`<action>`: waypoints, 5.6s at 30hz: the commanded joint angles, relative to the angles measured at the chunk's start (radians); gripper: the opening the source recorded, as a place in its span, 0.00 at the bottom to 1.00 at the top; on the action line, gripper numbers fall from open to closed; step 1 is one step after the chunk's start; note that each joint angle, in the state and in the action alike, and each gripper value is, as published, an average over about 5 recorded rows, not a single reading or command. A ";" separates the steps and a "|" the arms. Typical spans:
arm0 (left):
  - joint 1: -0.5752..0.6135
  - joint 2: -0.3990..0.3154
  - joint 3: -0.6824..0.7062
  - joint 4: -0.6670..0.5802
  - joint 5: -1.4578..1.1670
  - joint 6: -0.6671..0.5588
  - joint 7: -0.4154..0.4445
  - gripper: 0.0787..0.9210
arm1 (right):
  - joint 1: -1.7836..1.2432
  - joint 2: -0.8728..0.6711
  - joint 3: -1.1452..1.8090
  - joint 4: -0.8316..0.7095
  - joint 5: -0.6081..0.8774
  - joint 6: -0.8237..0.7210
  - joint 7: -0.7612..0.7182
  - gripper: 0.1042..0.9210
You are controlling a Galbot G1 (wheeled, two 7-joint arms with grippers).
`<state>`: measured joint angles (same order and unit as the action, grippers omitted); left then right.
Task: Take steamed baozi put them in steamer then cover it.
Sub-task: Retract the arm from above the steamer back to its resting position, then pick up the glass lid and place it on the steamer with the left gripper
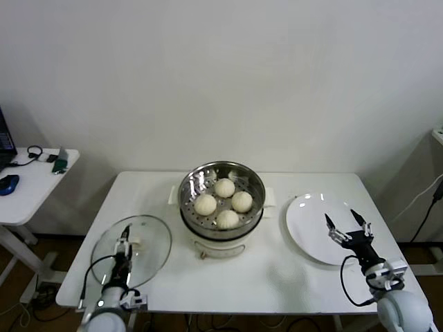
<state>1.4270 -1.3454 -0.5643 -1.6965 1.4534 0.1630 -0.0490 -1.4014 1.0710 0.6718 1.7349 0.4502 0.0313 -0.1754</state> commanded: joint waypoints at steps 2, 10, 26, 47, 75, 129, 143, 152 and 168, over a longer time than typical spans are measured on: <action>-0.102 0.001 -0.003 0.145 0.022 -0.011 -0.028 0.88 | -0.009 0.025 0.016 -0.005 -0.021 -0.002 -0.003 0.88; -0.133 0.004 0.004 0.183 0.009 -0.013 -0.052 0.88 | -0.003 0.039 0.010 -0.018 -0.030 0.002 -0.007 0.88; -0.161 0.024 -0.002 0.210 -0.060 -0.027 -0.060 0.86 | -0.001 0.062 0.006 -0.044 -0.063 0.022 -0.017 0.88; -0.153 0.033 0.003 0.201 -0.102 -0.064 -0.057 0.17 | 0.009 0.100 0.011 -0.094 -0.107 0.057 -0.033 0.88; 0.055 0.254 0.035 -0.441 -0.206 0.414 -0.045 0.08 | 0.103 0.038 -0.033 -0.163 -0.133 0.060 -0.025 0.88; -0.628 -0.048 0.766 0.033 -0.086 0.622 0.260 0.08 | 0.110 0.051 0.034 -0.283 -0.148 0.106 -0.030 0.88; -0.639 -0.078 0.770 0.062 -0.089 0.622 0.234 0.08 | 0.108 0.061 0.040 -0.294 -0.148 0.116 -0.046 0.88; -0.642 -0.069 0.781 0.069 -0.087 0.622 0.230 0.08 | 0.107 0.066 0.049 -0.302 -0.147 0.122 -0.051 0.88; -0.647 -0.062 0.780 0.073 -0.074 0.622 0.235 0.08 | 0.107 0.078 0.056 -0.308 -0.149 0.125 -0.057 0.88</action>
<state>0.7819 -1.4107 0.2134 -1.6284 1.3766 0.7364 0.1852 -1.2936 1.1488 0.7264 1.4278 0.3022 0.1556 -0.2314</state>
